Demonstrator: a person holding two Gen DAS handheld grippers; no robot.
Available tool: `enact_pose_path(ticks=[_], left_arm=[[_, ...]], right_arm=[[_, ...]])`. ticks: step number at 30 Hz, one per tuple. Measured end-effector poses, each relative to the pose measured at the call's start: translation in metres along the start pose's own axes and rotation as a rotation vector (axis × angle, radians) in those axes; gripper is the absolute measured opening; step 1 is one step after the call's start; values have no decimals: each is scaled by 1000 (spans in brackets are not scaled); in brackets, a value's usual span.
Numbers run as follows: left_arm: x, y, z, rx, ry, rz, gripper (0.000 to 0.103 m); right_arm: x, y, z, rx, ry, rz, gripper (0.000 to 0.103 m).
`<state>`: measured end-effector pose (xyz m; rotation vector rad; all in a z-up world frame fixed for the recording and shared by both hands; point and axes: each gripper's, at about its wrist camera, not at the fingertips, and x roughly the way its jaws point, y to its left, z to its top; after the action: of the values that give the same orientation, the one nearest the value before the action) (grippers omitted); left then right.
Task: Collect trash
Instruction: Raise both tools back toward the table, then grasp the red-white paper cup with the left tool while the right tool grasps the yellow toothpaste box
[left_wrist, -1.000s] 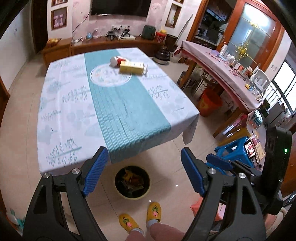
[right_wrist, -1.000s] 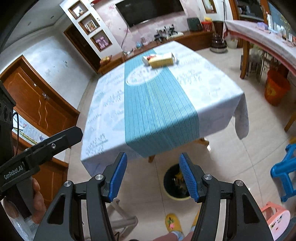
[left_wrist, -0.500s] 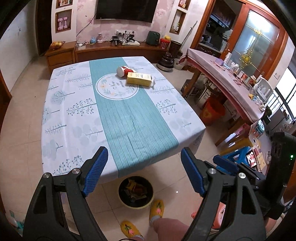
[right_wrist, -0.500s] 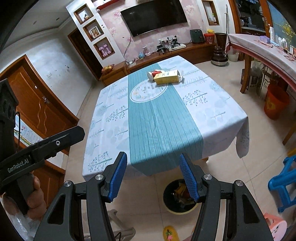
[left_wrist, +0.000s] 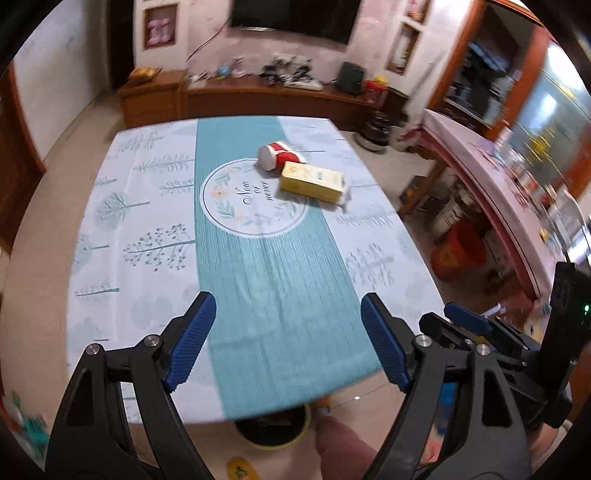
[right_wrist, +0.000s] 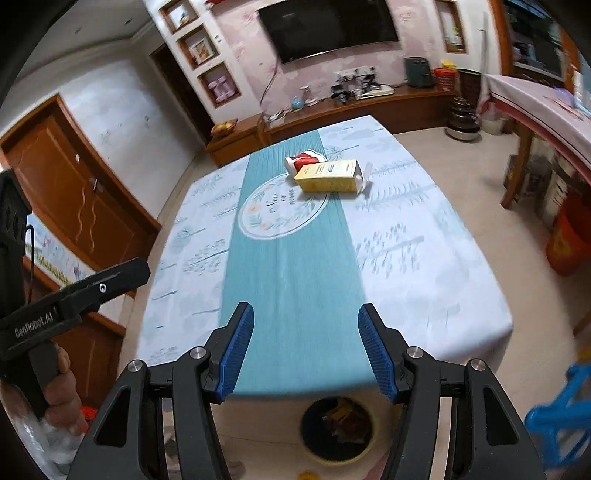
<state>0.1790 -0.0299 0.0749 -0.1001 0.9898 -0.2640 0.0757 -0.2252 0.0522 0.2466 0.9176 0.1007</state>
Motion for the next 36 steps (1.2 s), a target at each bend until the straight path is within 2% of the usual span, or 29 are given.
enact_pose_path(ticks=[5,6,8,9,10,12,13,14,16,18,19,21,22,24,27,33,36], left_arm=[[67,-22,51,-76,43,69,75],[76,-25,58,-83,42,82,75],[100,-28,74,-108,47,111,70],[111,-29,81,-123,57,121,69],[125,-28,89,-141,71,130,68],[144,-27,102,-167,81,152,68],[151,-24,106,-176,79,163,68],[161,-22,114,-184,78,180,68],[170,-16,117,-191,80,200,68],[182,-9,123,-209,88,214,68],[189,-5,127,-216,97,215,68],[197,1,130,-224,114,216,68],[200,4,131,-228,121,217,68],[207,10,135,-236,136,217,68],[213,14,142,-232,148,217,68],[222,8,160,-161,147,231,68],[229,2,170,-121,156,231,68]], right_arm=[[60,-46,75,-73,82,39,60],[83,-56,106,-139,104,55,60],[107,-63,132,-207,122,64,60],[107,-63,132,-207,122,64,60],[136,-69,162,-271,141,78,60],[146,-69,170,-290,148,81,60],[176,-67,192,-347,163,87,60],[176,-67,192,-347,163,87,60],[216,-58,214,-445,175,82,75],[228,-54,219,-481,175,84,78],[254,-46,228,-558,181,77,78],[264,-42,231,-593,183,74,78],[286,-34,236,-666,187,66,79],[293,-30,235,-689,194,65,80],[322,-21,233,-771,246,78,81],[340,-23,222,-793,298,89,81],[342,-29,225,-756,313,105,68]])
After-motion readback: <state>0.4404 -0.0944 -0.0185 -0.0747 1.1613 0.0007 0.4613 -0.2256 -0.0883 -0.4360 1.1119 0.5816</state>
